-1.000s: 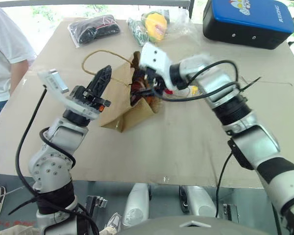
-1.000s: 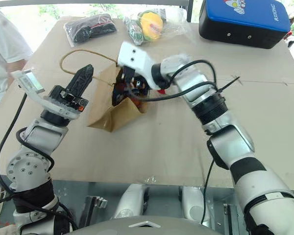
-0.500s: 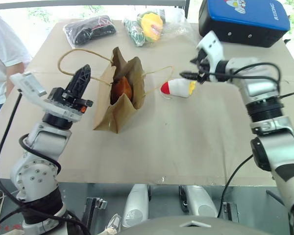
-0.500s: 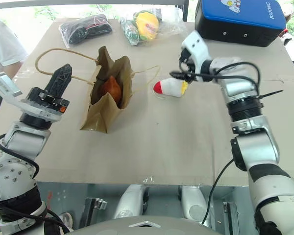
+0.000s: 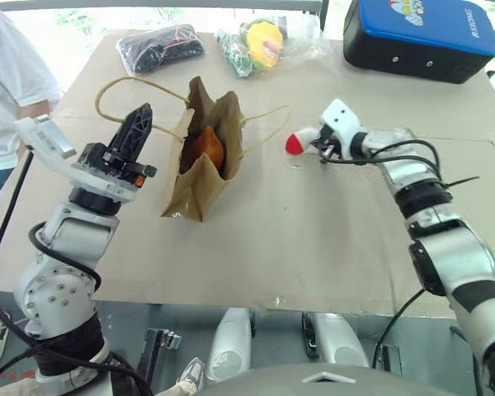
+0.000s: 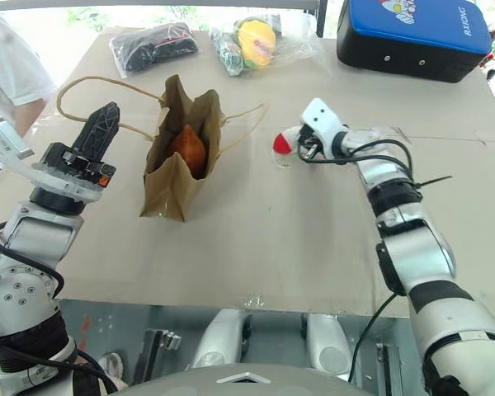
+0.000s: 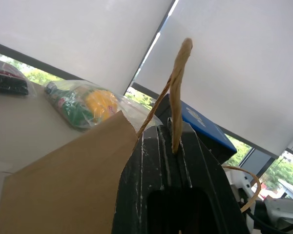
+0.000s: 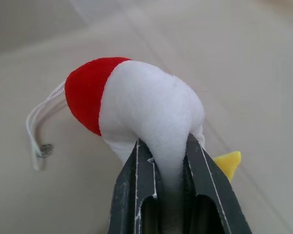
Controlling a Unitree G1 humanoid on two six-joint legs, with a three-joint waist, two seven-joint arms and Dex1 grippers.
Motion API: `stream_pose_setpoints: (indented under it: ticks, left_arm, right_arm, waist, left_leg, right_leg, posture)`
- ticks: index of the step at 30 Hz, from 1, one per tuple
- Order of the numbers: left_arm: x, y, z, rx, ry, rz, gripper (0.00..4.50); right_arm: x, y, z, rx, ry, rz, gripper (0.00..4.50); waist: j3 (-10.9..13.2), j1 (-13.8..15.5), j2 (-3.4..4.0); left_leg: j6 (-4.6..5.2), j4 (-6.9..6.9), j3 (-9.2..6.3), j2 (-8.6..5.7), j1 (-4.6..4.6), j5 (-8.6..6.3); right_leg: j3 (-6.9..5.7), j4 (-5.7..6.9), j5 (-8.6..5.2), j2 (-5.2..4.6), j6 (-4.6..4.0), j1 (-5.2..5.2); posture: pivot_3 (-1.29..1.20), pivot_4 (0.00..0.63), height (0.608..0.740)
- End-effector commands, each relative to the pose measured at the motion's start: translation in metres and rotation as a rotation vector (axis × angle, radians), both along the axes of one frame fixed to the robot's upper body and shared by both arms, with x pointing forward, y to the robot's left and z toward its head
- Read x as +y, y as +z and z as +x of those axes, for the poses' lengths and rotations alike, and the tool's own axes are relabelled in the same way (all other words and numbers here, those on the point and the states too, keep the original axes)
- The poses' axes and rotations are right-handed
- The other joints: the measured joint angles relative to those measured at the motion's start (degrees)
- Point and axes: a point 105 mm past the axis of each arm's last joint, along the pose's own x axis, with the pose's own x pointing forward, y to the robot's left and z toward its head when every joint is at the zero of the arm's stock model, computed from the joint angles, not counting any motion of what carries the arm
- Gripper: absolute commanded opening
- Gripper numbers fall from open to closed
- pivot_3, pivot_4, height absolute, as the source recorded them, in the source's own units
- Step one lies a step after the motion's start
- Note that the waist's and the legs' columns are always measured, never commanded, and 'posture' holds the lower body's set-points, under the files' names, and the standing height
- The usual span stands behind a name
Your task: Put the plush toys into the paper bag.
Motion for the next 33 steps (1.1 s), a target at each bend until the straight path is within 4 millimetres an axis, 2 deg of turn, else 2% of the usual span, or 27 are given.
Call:
stream_pose_setpoints:
  ticks: [1,3,5,6,8,10,13,18,23,29,32,33]
  left_arm:
    - [-0.011,0.010,-0.003,-0.046,-0.055,0.015,0.00]
    - [-0.012,0.009,-0.001,-0.041,-0.067,0.013,0.00]
    - [-0.014,0.009,0.003,-0.040,-0.081,0.014,0.00]
    - [-0.015,0.009,0.005,-0.041,-0.085,0.015,0.00]
    - [-0.015,0.011,0.010,-0.047,-0.090,0.011,0.00]
    - [-0.017,0.014,0.012,-0.058,-0.101,0.011,0.00]
    - [-0.019,0.017,0.015,-0.069,-0.107,0.008,0.00]
    - [-0.024,0.018,0.016,-0.078,-0.116,0.003,0.00]
    - [-0.030,0.015,0.016,-0.073,-0.130,-0.006,0.00]
    - [-0.037,0.011,0.018,-0.064,-0.144,-0.018,0.00]
    - [-0.040,0.011,0.017,-0.064,-0.150,-0.026,0.00]
    - [-0.041,0.010,0.017,-0.064,-0.151,-0.029,0.00]
  right_arm:
    - [-0.004,0.095,-0.019,-0.331,-0.011,0.049,0.02]
    - [-0.001,0.126,-0.030,-0.440,-0.005,0.055,0.02]
    - [0.018,0.156,-0.042,-0.534,0.056,0.069,0.02]
    - [0.026,0.164,-0.045,-0.556,0.079,0.075,0.02]
    - [0.053,0.167,-0.054,-0.580,0.190,0.025,0.02]
    - [0.086,0.153,-0.064,-0.571,0.334,-0.042,0.02]
    - [0.112,0.132,-0.076,-0.524,0.479,-0.080,0.02]
    - [0.126,0.101,-0.089,-0.446,0.624,-0.186,0.02]
    - [0.144,0.083,-0.097,-0.399,0.718,-0.211,0.02]
    - [0.178,0.047,-0.094,-0.413,0.818,-0.387,0.02]
    - [0.189,0.034,-0.093,-0.381,0.856,-0.401,0.02]
    - [0.191,0.031,-0.092,-0.368,0.865,-0.398,0.72]
  waist:
    - [0.0,-0.1,0.06]
    - [0.0,-0.6,0.06]
    - [0.0,-1.0,0.06]
    - [0.0,-1.2,0.06]
    - [0.0,-1.2,0.06]
    - [0.0,-1.1,0.01]
    - [0.0,-0.9,0.00]
    - [0.0,0.1,-0.01]
    - [0.0,0.0,-0.01]
    - [0.0,-0.9,-0.01]
    - [0.0,-0.9,-0.01]
    - [0.0,-0.9,-0.01]
  left_leg:
    - [0.00,0.00,0.00,0.00,0.01,0.00]
    - [0.00,-0.03,0.01,0.02,0.04,0.00]
    - [0.00,-0.04,0.01,0.05,0.09,0.00]
    - [0.00,-0.04,0.03,0.05,0.12,0.00]
    - [0.00,-0.04,0.05,0.06,0.16,0.00]
    - [0.01,-0.03,0.04,0.06,0.17,0.00]
    - [0.00,-0.01,0.03,0.06,0.12,0.00]
    - [-0.02,0.06,-0.03,-0.02,-0.03,0.01]
    - [-0.02,0.06,-0.05,0.00,0.04,0.01]
    - [-0.13,0.05,-0.04,0.01,0.08,0.08]
    - [-0.24,0.05,-0.06,0.01,0.07,0.14]
    - [-0.26,0.05,-0.06,0.01,0.08,0.15]
  right_leg:
    - [0.00,0.01,0.00,0.00,0.00,-0.01]
    - [0.03,0.07,0.00,0.03,0.00,-0.06]
    - [0.04,0.11,0.00,0.08,0.00,-0.06]
    - [0.07,0.14,0.00,0.10,0.00,-0.06]
    - [0.12,0.21,0.00,0.13,-0.01,-0.06]
    - [0.11,0.24,0.00,0.14,-0.01,-0.06]
    - [0.07,0.20,0.00,0.12,-0.01,-0.06]
    - [-0.04,0.09,0.00,-0.05,0.00,-0.06]
    - [-0.04,0.13,0.00,0.01,0.00,-0.05]
    - [-0.03,0.20,0.00,0.02,0.00,-0.05]
    - [-0.04,0.21,0.00,0.02,0.00,-0.05]
    - [-0.04,0.21,0.00,0.02,0.00,-0.05]
  posture:
    - [0.00,0.150,0.740]
    - [0.00,0.150,0.740]
    - [0.00,0.150,0.740]
    - [0.00,0.150,0.740]
    - [0.00,0.150,0.740]
    - [0.00,0.150,0.740]
    - [0.00,0.150,0.740]
    - [0.00,0.150,0.740]
    - [0.00,0.150,0.740]
    - [0.00,0.150,0.740]
    - [0.00,0.150,0.740]
    - [0.00,0.150,0.740]
